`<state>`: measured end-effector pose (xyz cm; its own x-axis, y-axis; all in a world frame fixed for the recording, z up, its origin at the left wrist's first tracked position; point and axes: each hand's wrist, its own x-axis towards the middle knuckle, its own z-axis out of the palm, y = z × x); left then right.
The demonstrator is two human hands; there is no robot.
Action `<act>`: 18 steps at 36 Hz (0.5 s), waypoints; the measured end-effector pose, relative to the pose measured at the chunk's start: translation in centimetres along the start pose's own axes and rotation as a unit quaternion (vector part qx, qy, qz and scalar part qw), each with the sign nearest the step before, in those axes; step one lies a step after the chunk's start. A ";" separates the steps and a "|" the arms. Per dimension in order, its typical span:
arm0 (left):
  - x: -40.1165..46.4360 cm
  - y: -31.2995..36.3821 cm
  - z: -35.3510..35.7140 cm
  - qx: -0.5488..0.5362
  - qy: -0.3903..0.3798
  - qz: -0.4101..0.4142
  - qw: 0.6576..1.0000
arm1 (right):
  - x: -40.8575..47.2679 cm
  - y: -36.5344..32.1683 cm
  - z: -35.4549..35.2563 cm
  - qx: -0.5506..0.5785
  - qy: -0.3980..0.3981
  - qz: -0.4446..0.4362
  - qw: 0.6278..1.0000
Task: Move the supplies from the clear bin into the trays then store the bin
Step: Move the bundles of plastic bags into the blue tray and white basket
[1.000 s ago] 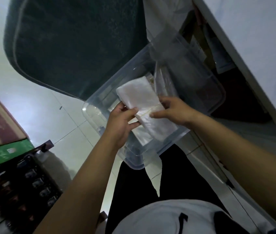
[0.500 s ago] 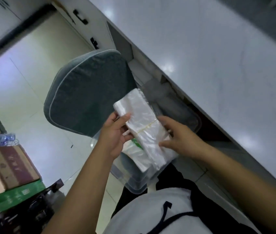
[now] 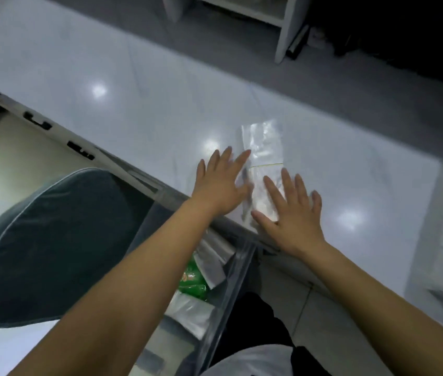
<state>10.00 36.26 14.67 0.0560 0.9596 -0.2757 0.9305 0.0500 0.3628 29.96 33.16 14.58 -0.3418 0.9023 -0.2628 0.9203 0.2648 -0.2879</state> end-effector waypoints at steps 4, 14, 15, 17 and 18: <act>0.3 -1.2 2.0 0.076 0.002 0.017 0.997 | 0.3 1.2 2.4 -0.030 0.022 -0.020 0.999; -2.5 -3.3 0.1 0.051 0.037 -0.031 0.998 | -0.3 0.6 2.0 0.020 0.039 -0.010 0.999; -3.7 -3.8 -0.1 0.037 0.086 -0.054 0.994 | -0.7 0.3 1.8 0.054 0.056 -0.008 0.997; -6.6 -4.9 -0.2 -0.024 0.190 -0.107 0.976 | -2.2 -0.6 1.8 0.089 0.106 -0.020 0.990; -8.2 -5.6 0.1 -0.056 0.230 -0.132 0.962 | -3.2 -1.1 2.1 0.091 0.129 -0.034 0.987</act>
<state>4.37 28.10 14.76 -0.3677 0.9290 0.0428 0.8439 0.3140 0.4350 29.66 29.30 13.82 -0.3203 0.9473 0.0002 0.8396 0.2840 -0.4630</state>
